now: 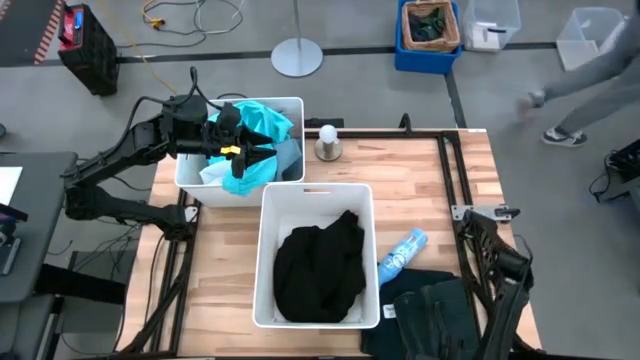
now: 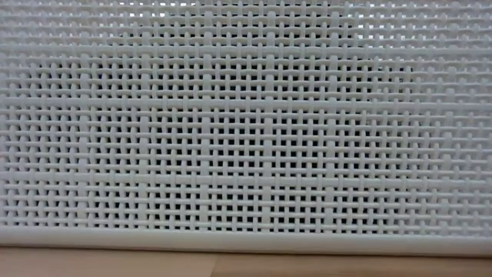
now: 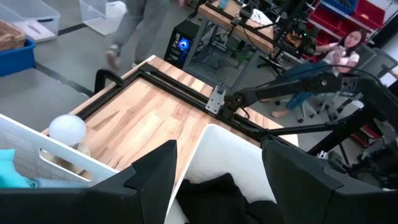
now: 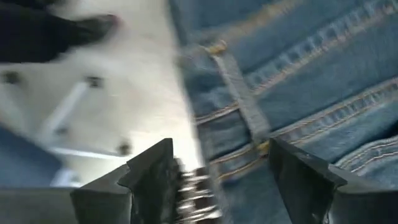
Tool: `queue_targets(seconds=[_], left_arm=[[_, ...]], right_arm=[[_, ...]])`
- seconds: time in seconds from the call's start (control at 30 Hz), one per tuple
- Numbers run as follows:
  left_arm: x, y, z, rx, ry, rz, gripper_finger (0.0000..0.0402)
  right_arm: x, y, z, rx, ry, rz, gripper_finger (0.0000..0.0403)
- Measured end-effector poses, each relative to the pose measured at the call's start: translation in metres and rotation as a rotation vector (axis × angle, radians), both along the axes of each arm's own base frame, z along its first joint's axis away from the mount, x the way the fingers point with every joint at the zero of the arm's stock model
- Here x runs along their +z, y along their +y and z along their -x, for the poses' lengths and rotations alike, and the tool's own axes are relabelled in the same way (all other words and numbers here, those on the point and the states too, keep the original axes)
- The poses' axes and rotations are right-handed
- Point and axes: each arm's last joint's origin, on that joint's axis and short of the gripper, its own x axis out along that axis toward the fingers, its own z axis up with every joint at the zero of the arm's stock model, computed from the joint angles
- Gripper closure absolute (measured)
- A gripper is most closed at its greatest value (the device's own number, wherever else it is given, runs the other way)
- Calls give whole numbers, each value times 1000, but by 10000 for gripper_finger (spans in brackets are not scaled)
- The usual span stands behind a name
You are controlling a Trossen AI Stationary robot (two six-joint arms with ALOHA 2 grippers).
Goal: Sort clothes
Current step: Put the black pants into the bottom white bin
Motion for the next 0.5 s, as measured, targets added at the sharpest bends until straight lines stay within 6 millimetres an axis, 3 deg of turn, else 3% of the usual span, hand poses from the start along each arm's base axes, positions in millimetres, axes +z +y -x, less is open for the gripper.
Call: queue_targets(seconds=[0.3,0.5], left_arm=[[0,0,0,-1,1,-2,171],[0,0,0,2,-1,9,171]], right_arm=[[-85,1,-7,45,275,286,121],[-112,-6,-29,-21,417,264,142]])
